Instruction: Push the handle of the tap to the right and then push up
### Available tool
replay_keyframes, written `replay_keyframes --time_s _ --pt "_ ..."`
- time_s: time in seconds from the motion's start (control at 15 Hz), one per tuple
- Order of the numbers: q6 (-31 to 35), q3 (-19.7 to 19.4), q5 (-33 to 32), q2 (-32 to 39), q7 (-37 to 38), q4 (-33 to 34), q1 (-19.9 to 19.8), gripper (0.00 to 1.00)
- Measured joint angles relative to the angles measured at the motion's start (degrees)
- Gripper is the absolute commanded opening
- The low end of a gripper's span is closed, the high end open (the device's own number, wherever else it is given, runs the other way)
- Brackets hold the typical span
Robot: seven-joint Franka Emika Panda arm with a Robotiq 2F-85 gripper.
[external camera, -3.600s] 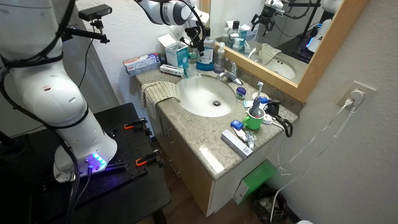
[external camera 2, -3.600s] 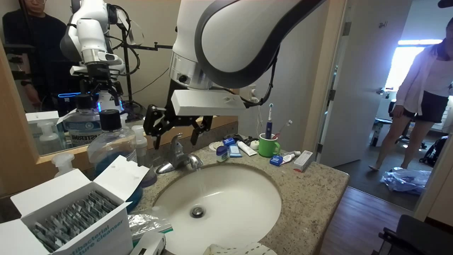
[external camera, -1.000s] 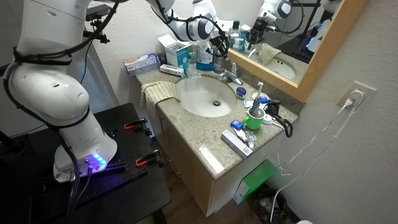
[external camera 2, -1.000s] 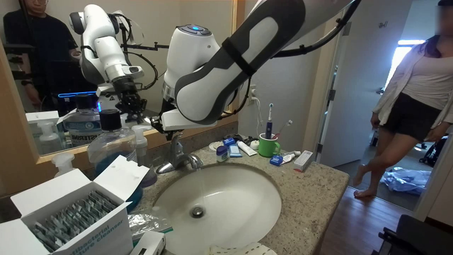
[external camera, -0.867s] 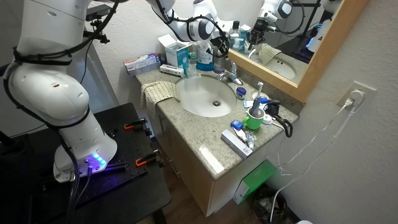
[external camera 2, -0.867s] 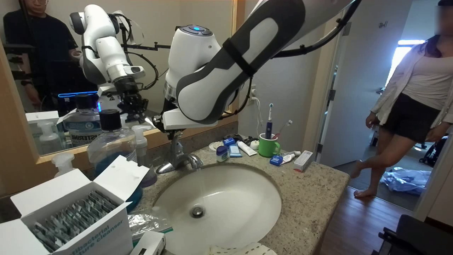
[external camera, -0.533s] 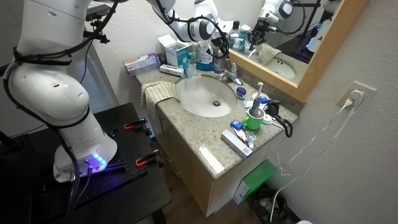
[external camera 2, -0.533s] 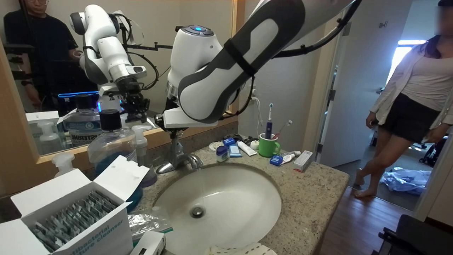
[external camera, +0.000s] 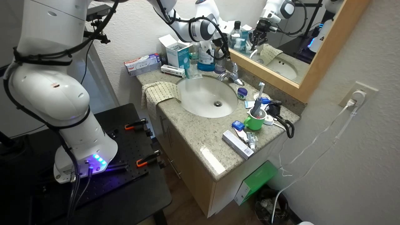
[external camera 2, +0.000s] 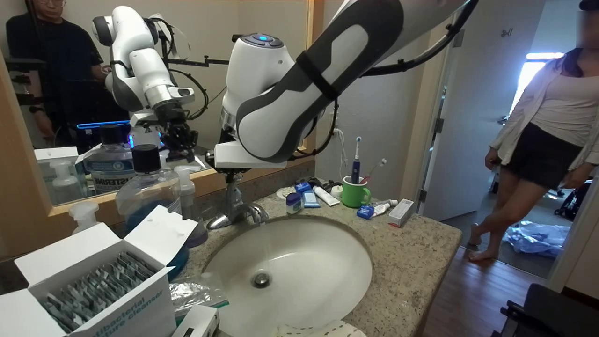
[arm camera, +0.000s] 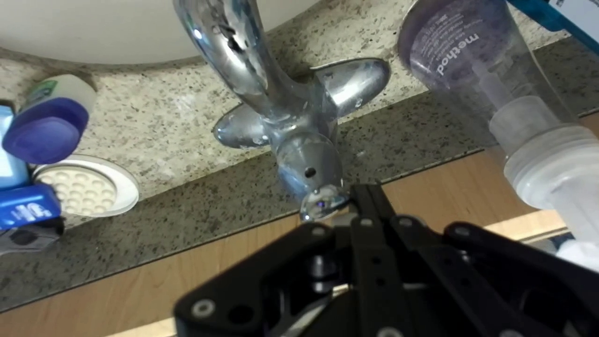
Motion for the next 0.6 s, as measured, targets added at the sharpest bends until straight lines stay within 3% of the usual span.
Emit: replay_keyframes --time_s 0.6 --pt "0.07 -0.03 0.49 -1.31 3.09 -1.87 -1.08 0.01"
